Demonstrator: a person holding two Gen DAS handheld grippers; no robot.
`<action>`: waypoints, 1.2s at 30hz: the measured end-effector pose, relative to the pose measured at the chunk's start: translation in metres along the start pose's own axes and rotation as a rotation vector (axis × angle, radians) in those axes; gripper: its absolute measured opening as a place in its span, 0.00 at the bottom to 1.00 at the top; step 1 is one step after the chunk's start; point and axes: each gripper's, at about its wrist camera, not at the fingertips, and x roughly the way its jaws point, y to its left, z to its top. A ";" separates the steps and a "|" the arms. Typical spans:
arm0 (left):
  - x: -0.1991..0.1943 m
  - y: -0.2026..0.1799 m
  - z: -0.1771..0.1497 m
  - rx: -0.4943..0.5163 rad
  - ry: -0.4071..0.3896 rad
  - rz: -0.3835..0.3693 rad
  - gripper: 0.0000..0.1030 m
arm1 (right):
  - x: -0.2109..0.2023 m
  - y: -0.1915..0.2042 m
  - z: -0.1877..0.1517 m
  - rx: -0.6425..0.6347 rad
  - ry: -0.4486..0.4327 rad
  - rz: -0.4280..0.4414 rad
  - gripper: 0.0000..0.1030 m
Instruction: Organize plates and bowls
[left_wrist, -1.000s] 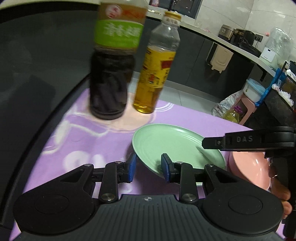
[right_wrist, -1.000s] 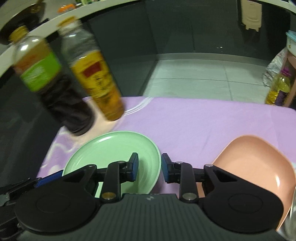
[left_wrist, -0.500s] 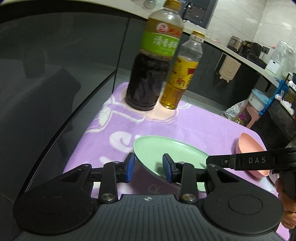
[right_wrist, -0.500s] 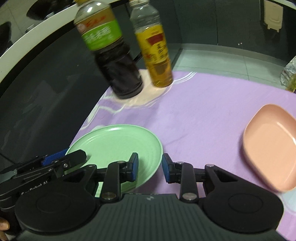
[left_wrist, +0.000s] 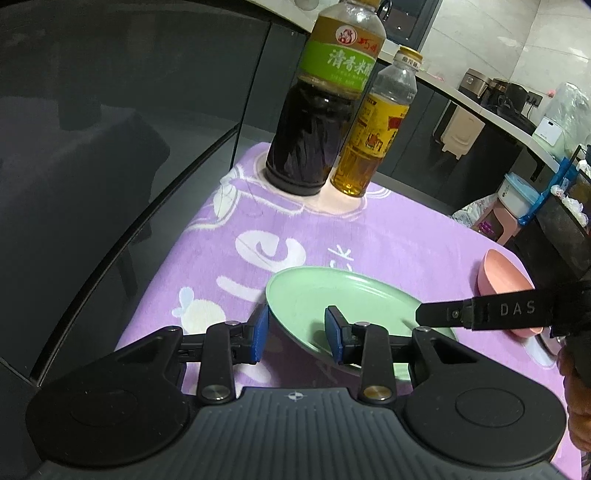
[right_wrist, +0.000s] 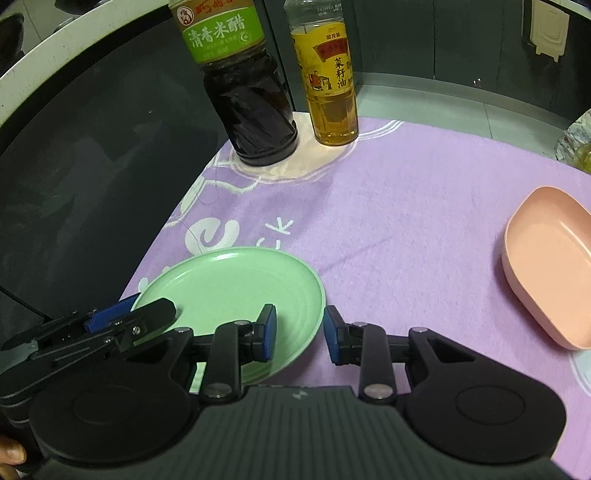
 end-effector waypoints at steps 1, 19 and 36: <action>0.000 0.000 -0.001 0.000 0.002 -0.001 0.29 | 0.000 0.000 -0.001 0.002 0.001 -0.002 0.29; 0.021 -0.001 -0.012 0.031 0.063 0.023 0.31 | 0.013 -0.005 -0.002 0.015 0.025 -0.016 0.29; -0.004 0.015 -0.010 -0.110 0.024 -0.023 0.33 | -0.005 -0.018 -0.006 0.089 -0.012 0.006 0.28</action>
